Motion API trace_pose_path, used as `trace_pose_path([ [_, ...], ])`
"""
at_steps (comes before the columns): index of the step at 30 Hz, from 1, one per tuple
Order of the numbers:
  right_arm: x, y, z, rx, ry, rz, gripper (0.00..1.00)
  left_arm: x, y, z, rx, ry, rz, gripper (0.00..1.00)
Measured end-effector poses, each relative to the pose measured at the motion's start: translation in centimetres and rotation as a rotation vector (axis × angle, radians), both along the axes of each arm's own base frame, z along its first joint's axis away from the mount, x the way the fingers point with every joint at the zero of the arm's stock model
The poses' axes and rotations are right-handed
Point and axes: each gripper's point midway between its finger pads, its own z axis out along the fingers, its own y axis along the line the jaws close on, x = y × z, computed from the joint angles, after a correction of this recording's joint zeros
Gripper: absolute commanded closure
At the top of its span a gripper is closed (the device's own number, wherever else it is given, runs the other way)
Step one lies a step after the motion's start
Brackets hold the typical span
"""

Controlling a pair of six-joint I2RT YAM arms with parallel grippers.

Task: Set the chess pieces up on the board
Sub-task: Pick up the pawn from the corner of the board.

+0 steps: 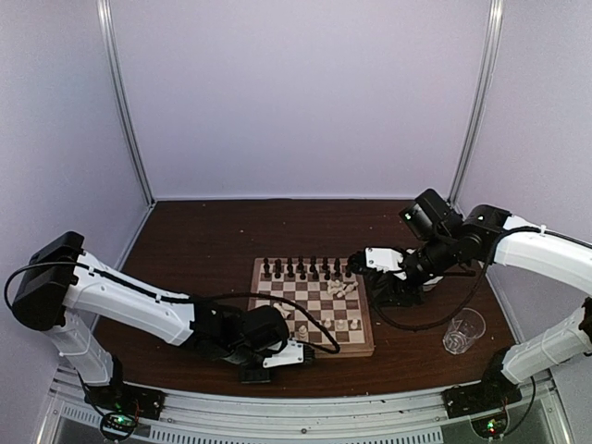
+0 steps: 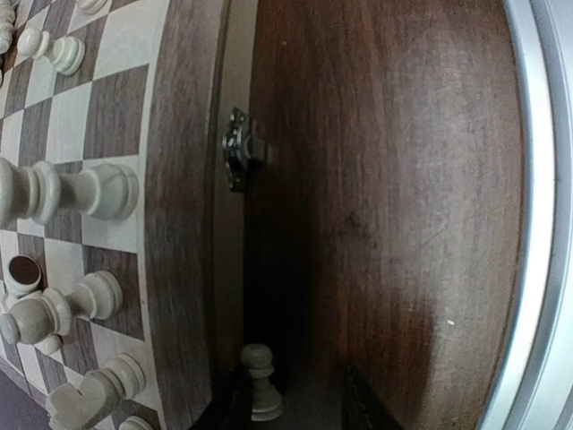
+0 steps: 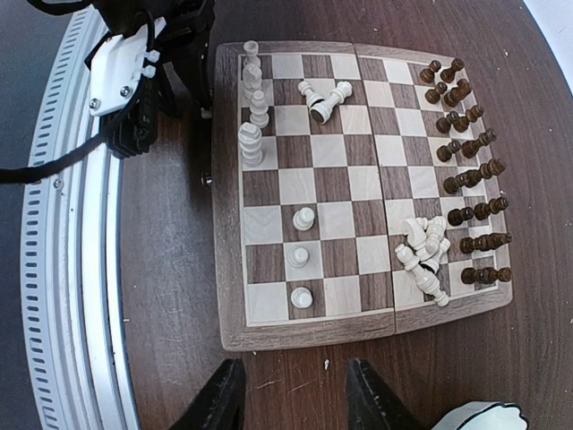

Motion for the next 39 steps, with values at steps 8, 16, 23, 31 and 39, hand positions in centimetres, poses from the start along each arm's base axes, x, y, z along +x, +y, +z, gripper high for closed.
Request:
trace_pose_path([
  [8, -0.1, 0.0, 0.0, 0.004, 0.004, 0.002, 0.59, 0.7, 0.6, -0.6, 0.038, -0.037, 0.018, 0.67],
  [16, -0.2, 0.1, 0.1, 0.011, 0.01, 0.008, 0.59, 0.7, 0.8, -0.6, 0.044, -0.037, 0.033, 0.71],
  [23, -0.2, 0.2, -0.1, 0.009, 0.017, 0.01, 0.6, 0.7, 1.0, -0.7, 0.05, -0.03, 0.044, 0.74],
  [31, -0.2, 0.2, -0.2, 0.007, 0.021, 0.01, 0.6, 0.9, 1.3, -0.7, 0.048, -0.026, 0.09, 0.68],
  [39, -0.3, 0.3, -0.2, 0.01, 0.024, 0.013, 0.6, 1.2, 2.0, -0.7, 0.064, -0.037, 0.159, 0.74],
])
